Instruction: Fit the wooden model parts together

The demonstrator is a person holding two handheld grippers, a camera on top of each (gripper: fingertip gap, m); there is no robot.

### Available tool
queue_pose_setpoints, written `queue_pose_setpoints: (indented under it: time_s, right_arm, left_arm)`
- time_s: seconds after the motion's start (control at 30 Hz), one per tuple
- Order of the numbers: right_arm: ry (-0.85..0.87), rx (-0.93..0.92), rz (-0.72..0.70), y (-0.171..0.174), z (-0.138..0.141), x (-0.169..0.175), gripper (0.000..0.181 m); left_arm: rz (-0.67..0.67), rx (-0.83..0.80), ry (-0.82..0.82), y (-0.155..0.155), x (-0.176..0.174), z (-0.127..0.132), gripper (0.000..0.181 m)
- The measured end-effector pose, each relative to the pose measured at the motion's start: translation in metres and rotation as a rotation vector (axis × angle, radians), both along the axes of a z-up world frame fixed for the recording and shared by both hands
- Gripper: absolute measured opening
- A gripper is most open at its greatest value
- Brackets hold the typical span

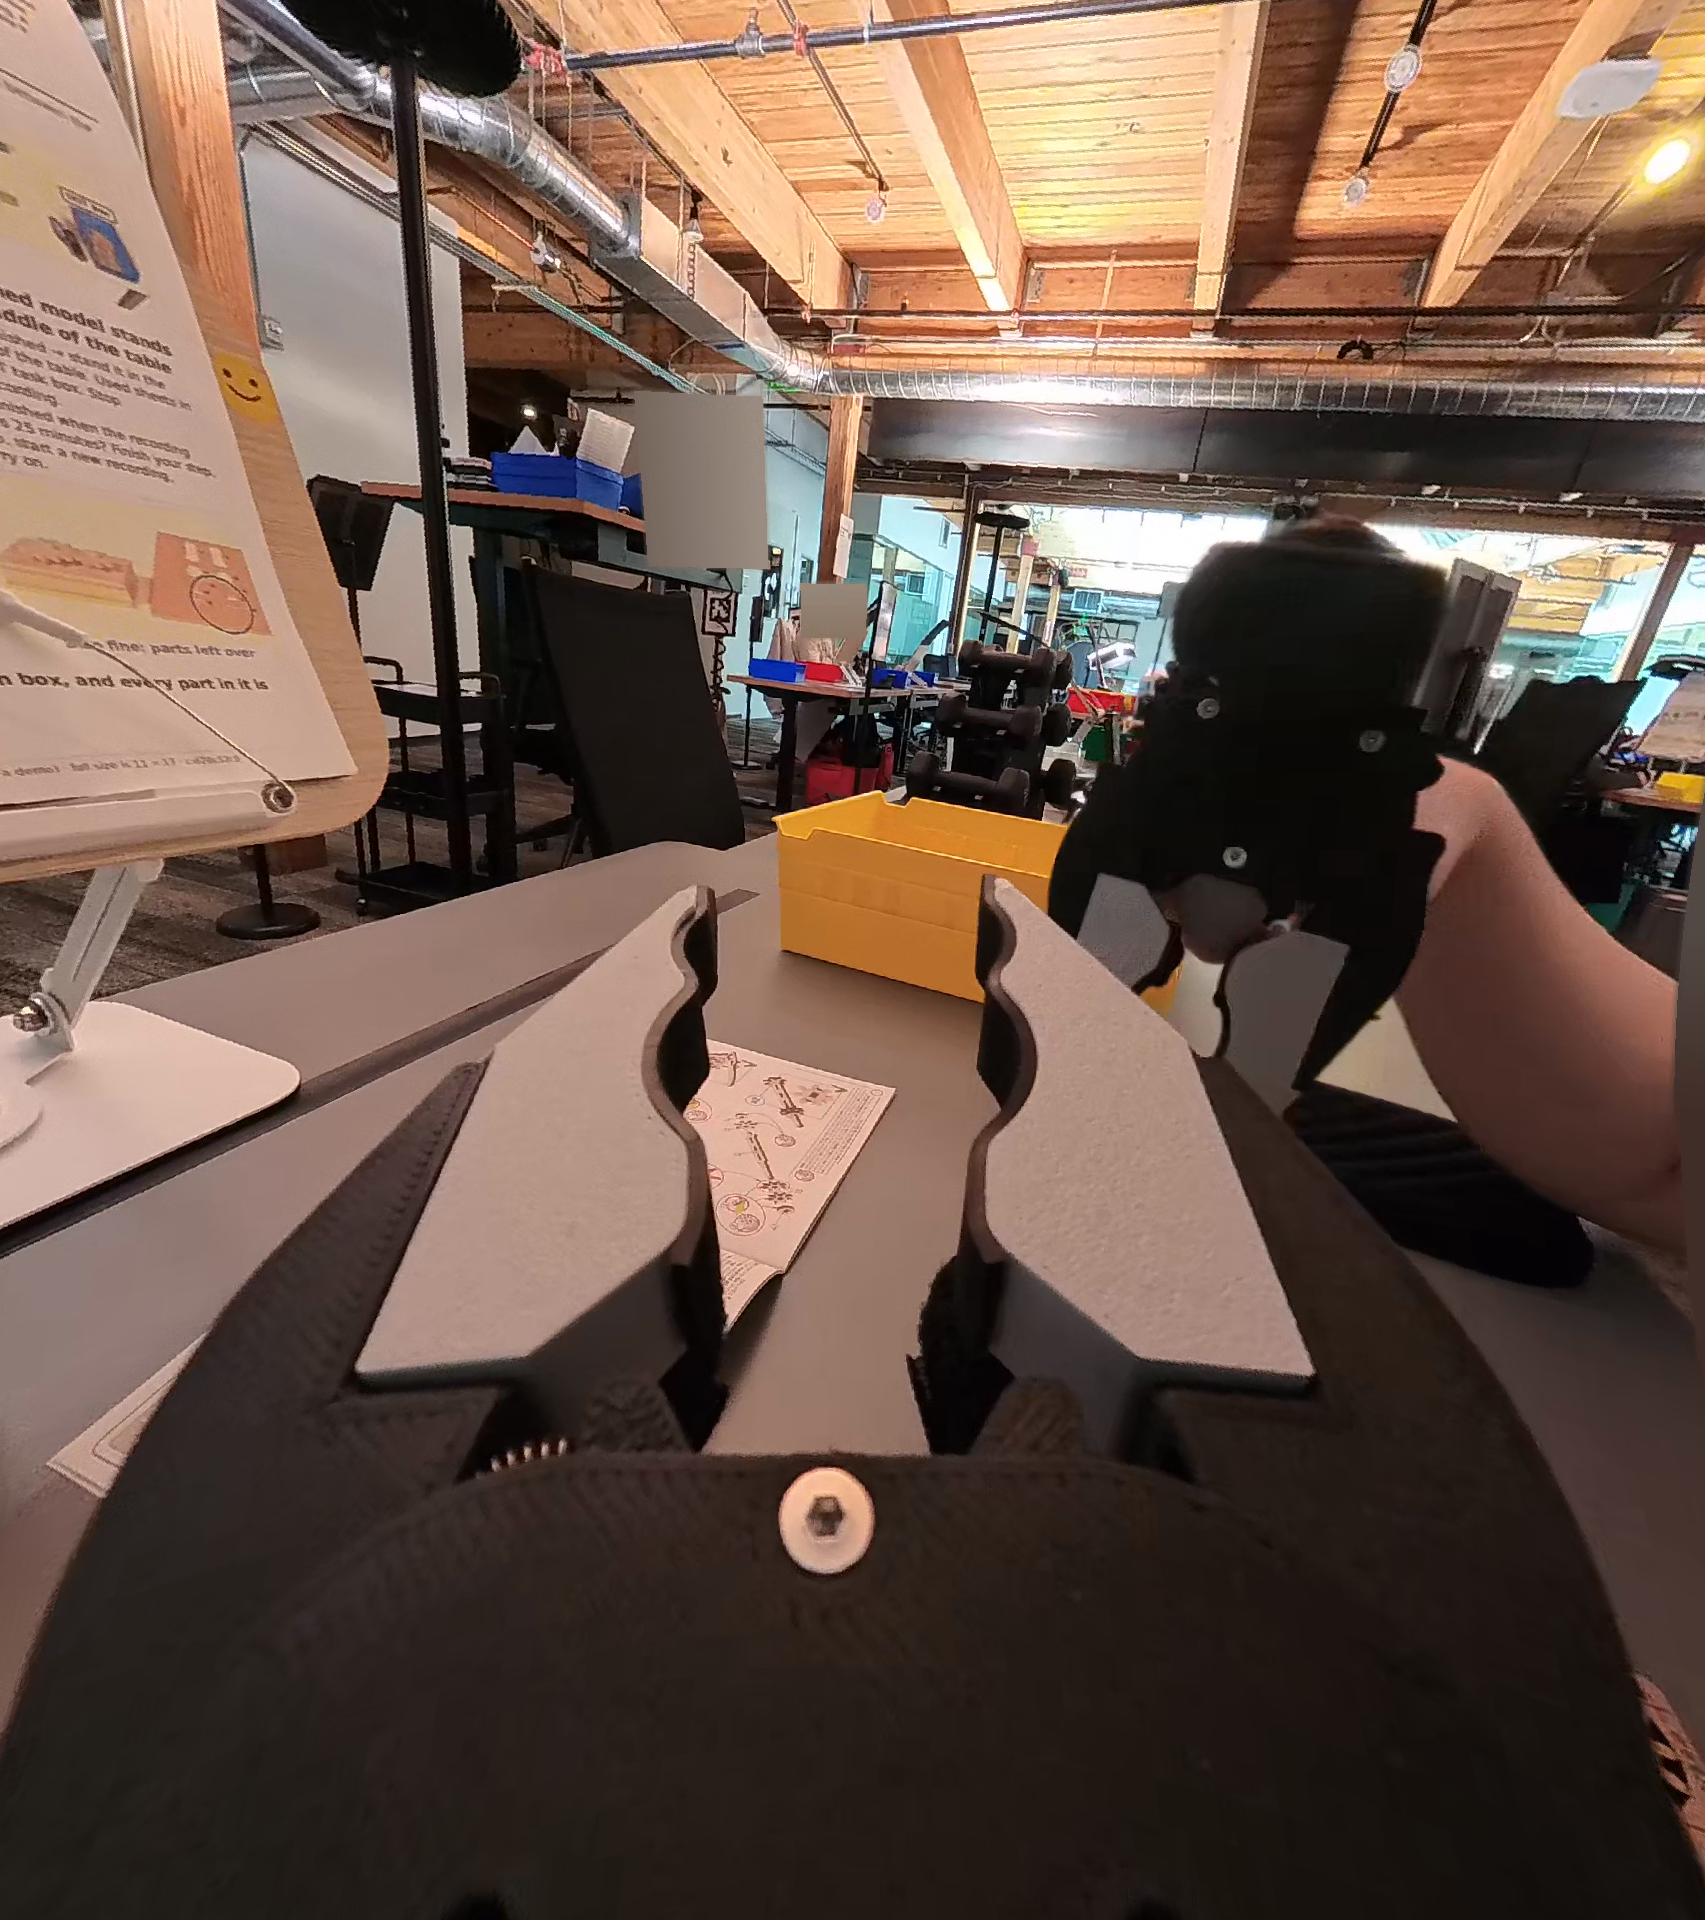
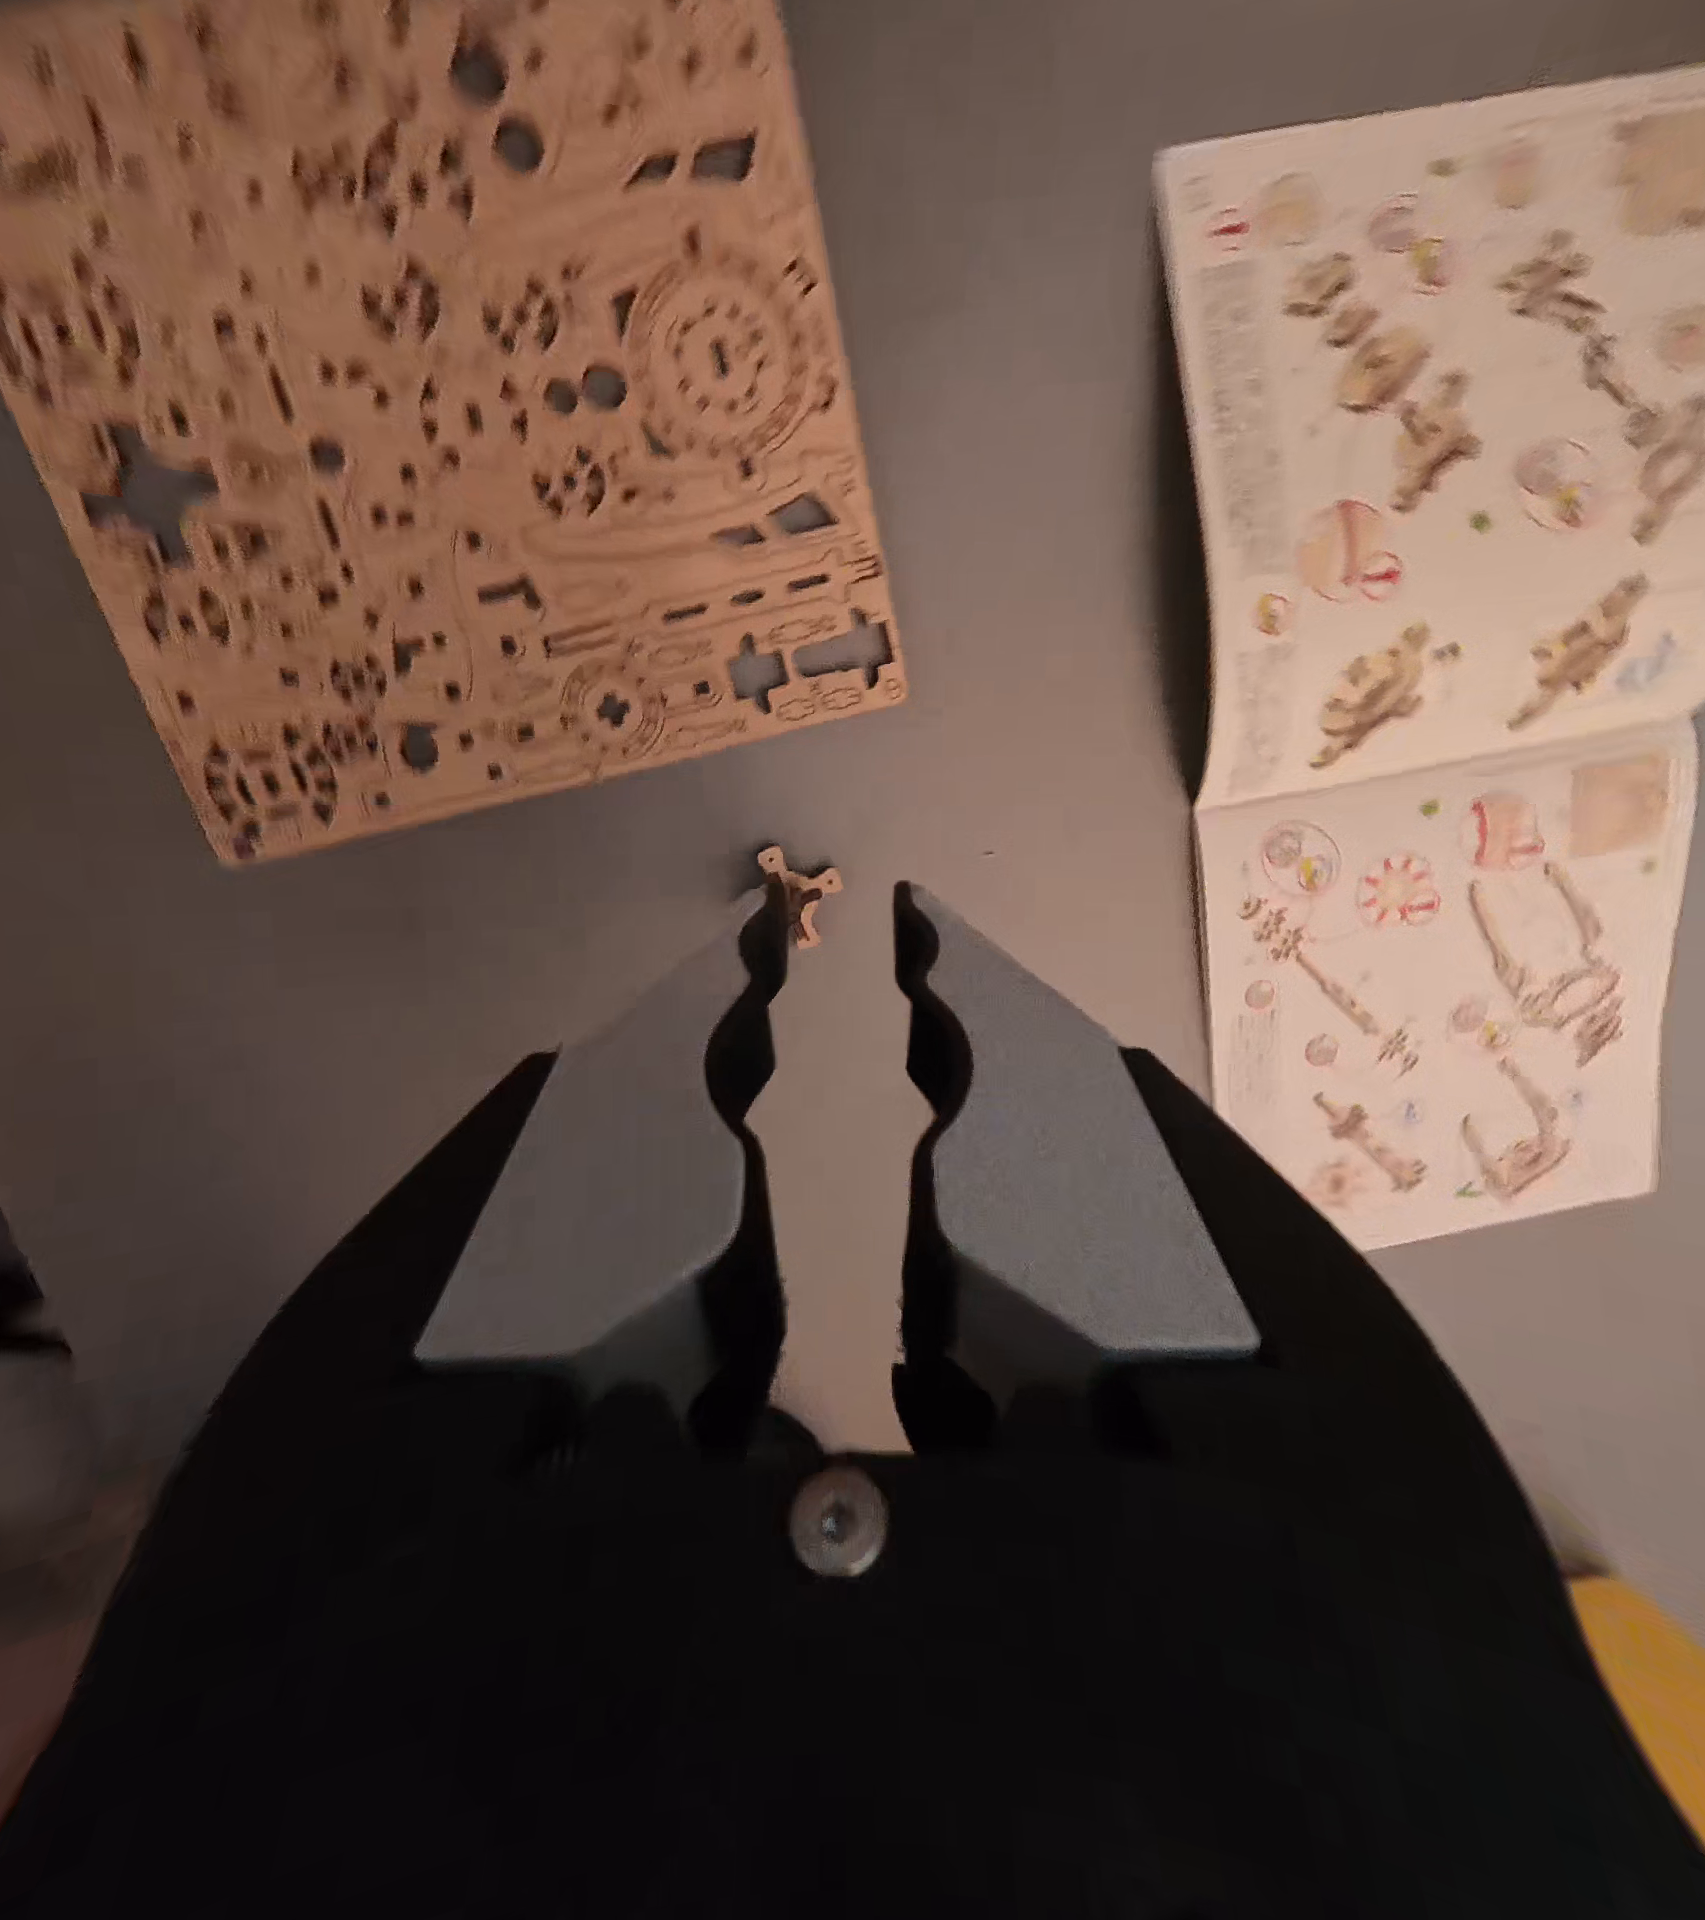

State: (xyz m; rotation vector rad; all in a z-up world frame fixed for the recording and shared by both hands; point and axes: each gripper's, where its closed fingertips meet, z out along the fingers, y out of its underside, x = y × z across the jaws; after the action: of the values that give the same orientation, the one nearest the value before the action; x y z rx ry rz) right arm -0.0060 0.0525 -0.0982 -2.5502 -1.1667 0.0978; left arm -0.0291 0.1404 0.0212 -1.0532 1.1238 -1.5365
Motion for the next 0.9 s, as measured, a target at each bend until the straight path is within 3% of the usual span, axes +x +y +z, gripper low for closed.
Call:
queue_pose_setpoints:
  time_s: [0.17, 0.27, 0.53, 0.8, 0.9]
  right_arm:
    - [0.341, 0.149, -0.443, 0.000, 0.011, 0.006, 0.007]
    - [0.352, 0.251, -0.576, -0.007, 0.007, 0.012, 0.008]
    - [0.221, 0.200, -0.681, -0.012, -0.022, 0.008, 0.011]
    - [0.158, 0.110, -0.704, -0.012, -0.041, 0.007, 0.011]
    - [0.157, 0.073, -0.684, -0.014, -0.047, 0.005, 0.003]
  left_arm:
    - [0.019, -0.028, -0.006, 0.007, -0.001, 0.001, 0.048]
    - [0.018, -0.045, -0.010, 0.009, -0.001, 0.001, 0.048]
    - [0.018, -0.038, -0.010, 0.007, -0.001, 0.002, 0.047]
    - [0.009, -0.046, -0.010, 0.007, -0.001, 0.002, 0.047]
    - [0.004, -0.045, -0.009, 0.006, 0.000, 0.002, 0.047]
